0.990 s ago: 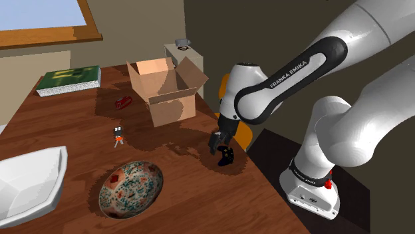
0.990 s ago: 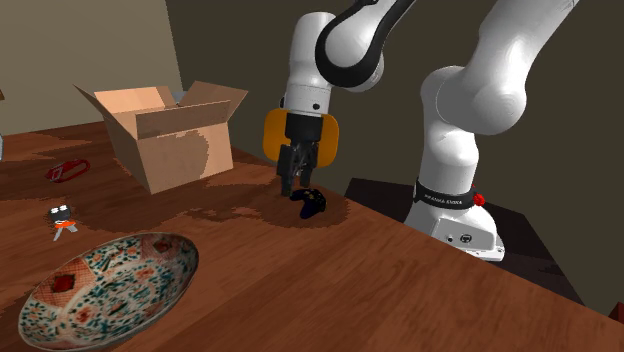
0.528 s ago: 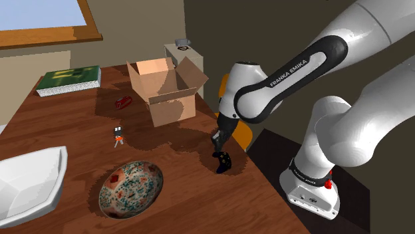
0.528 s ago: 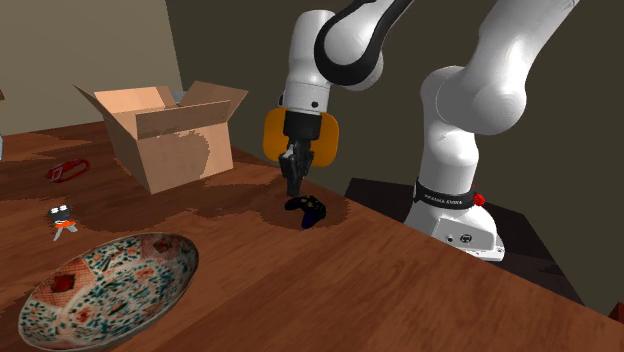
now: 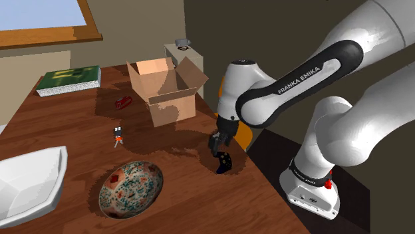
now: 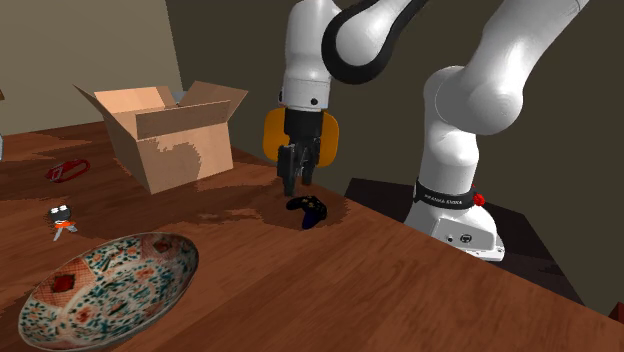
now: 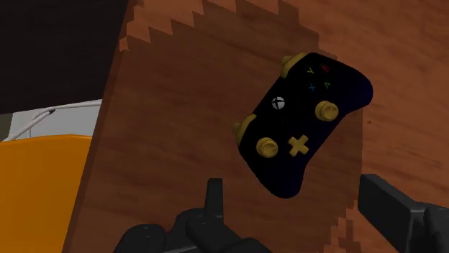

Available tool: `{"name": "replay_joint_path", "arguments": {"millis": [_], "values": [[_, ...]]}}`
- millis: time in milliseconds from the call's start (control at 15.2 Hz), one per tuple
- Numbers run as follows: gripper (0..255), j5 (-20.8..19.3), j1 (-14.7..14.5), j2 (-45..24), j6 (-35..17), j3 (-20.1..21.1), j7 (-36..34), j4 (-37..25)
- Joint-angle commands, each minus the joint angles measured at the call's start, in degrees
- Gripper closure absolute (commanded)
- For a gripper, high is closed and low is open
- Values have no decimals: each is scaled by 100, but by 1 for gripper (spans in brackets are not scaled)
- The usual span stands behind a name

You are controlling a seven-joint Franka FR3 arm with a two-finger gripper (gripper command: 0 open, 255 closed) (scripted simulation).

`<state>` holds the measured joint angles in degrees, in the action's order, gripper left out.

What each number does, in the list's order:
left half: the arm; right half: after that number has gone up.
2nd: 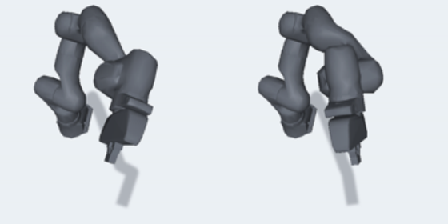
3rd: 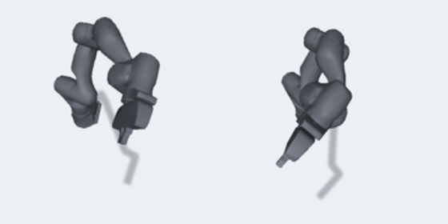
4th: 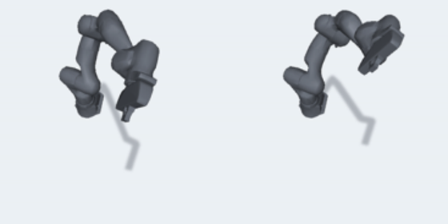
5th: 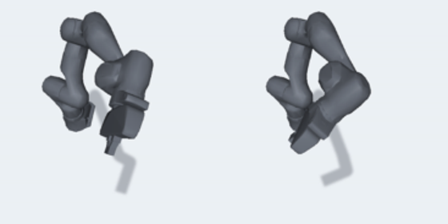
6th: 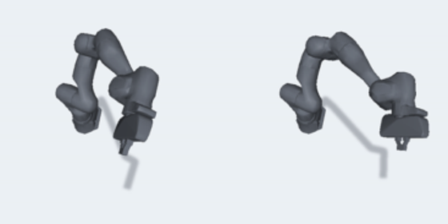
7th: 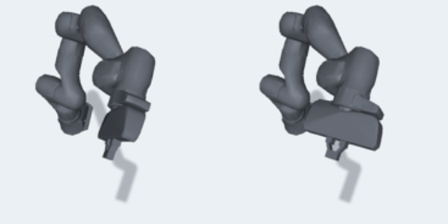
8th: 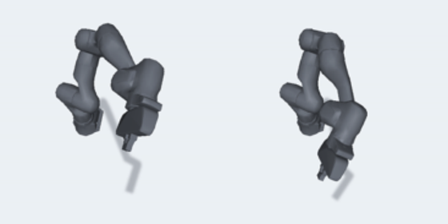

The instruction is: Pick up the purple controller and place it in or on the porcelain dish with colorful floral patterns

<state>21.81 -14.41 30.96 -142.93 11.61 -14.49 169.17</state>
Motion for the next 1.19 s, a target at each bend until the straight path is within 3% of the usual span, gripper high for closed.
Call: {"name": "replay_joint_path", "arguments": {"millis": [0, 528, 990, 1056, 1122], "values": [[0, -532, 390, 185, 823, 965, -1817, -274], [0, -465, 435, -537, -104, 1135, -1826, -66], [0, -465, 435, -536, -102, 1134, -1826, -66], [255, -465, 435, -536, -102, 1134, -1826, -66], [255, -465, 435, -536, -102, 1134, -1826, -66]]}}
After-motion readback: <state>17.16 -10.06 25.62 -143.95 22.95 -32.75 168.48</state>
